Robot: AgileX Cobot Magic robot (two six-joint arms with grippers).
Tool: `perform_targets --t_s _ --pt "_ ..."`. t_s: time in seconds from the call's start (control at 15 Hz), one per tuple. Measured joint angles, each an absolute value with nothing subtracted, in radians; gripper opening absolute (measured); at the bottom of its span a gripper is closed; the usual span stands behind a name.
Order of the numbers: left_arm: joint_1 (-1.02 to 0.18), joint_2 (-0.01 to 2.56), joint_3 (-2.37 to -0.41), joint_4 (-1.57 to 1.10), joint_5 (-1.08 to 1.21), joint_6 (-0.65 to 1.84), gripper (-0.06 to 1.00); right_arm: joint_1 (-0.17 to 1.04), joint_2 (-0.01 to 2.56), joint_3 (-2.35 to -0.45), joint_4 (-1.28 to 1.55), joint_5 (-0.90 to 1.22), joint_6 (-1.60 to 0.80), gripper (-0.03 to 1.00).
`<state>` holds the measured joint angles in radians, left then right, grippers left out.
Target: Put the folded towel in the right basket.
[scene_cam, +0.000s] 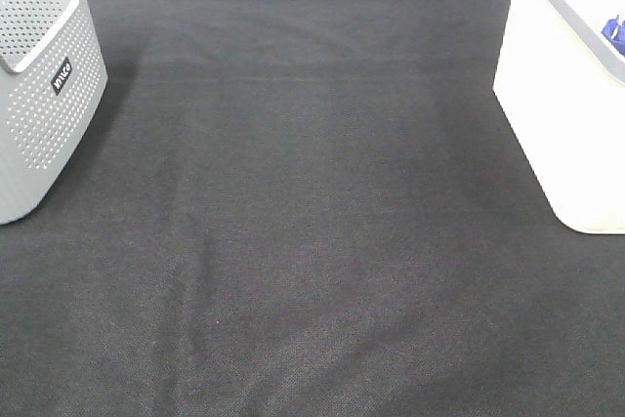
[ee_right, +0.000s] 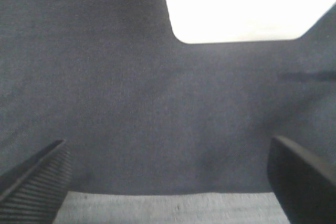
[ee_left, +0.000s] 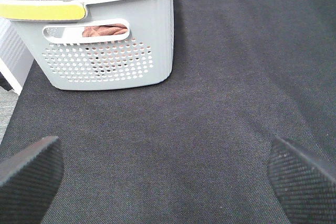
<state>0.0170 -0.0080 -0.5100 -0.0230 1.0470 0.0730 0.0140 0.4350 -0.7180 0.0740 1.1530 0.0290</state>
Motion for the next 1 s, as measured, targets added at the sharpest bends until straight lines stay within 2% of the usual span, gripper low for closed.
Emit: perform_targets --t_s 0.27,0.47,1.0 --pt "0.017 -0.008 -0.51 -0.023 1.047 0.073 0.99 0.014 0.125 -0.546 0.022 1.128 0.028 0.96" --pt "0.017 -0.008 -0.51 -0.023 1.047 0.073 0.99 0.014 0.02 -0.493 -0.021 1.127 0.026 0.96" --pt "0.017 -0.008 -0.51 -0.023 1.047 0.073 0.99 0.014 -0.003 -0.457 -0.017 1.108 0.018 0.96"
